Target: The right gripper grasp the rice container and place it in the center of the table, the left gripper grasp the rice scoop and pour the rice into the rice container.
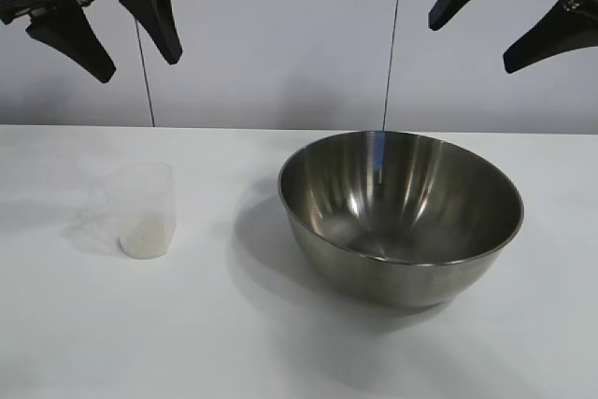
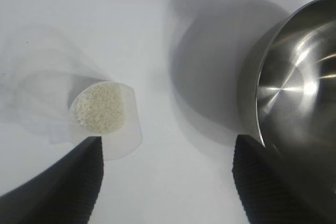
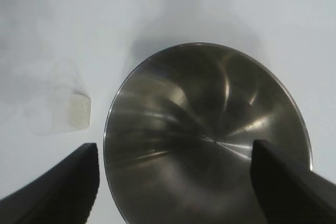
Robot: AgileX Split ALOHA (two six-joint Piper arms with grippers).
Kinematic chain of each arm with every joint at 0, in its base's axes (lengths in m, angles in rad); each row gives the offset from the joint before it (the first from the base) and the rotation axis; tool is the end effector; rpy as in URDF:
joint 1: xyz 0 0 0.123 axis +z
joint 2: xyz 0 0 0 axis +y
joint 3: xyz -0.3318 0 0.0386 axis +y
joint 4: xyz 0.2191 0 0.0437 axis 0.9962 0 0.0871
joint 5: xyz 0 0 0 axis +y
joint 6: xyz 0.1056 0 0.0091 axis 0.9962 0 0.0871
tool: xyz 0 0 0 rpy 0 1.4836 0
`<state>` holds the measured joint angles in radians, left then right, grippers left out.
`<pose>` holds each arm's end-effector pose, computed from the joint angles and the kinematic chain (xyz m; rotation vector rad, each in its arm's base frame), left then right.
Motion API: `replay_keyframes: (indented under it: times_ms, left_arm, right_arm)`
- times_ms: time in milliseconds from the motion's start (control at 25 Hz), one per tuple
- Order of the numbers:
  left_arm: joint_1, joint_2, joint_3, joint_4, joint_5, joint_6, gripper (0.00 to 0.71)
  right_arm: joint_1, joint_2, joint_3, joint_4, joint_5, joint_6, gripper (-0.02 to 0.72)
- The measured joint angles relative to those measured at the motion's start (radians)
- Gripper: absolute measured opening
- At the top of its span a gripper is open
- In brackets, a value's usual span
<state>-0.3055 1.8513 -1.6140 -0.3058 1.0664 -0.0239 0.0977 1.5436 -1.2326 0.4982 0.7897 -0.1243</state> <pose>0.3630 -0.1438 0.3269 0.2532 2.7900 -0.4913 0.3045 0.0660 0.3492 0.0398 2.5317 0.5728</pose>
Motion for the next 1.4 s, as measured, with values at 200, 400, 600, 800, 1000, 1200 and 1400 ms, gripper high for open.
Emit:
replay_keyframes:
  times_ms: [200,400,600,800,1000,1200,1400]
  left_arm:
    - [0.000,0.000,0.000,0.000,0.000,0.000,0.507]
    - [0.000,0.000,0.000,0.000,0.000,0.000,0.507]
    - [0.000,0.000,0.000,0.000,0.000,0.000,0.507]
    - [0.000,0.000,0.000,-0.021,0.000,0.000,0.507]
    - [0.000,0.000,0.000,-0.072,-0.006,0.000,0.507]
    - [0.000,0.000,0.000,-0.100,-0.016,0.000,0.507]
    - [0.000,0.000,0.000,-0.101,-0.016,0.000,0.507]
  right_arm:
    - [0.000,0.000,0.000,0.000,0.000,0.000,0.545]
    - [0.000,0.000,0.000,-0.021,0.004,0.000,0.545]
    - [0.000,0.000,0.000,-0.033,0.010,-0.001,0.545]
    - [0.000,0.000,0.000,-0.116,0.107,-0.026,0.545]
    - [0.000,0.000,0.000,-0.243,0.219,0.009,0.545]
    - [0.000,0.025,0.001,-0.328,0.235,0.058,0.545]
    - [0.000,0.110,0.014,-0.335,0.169,0.066,0.545]
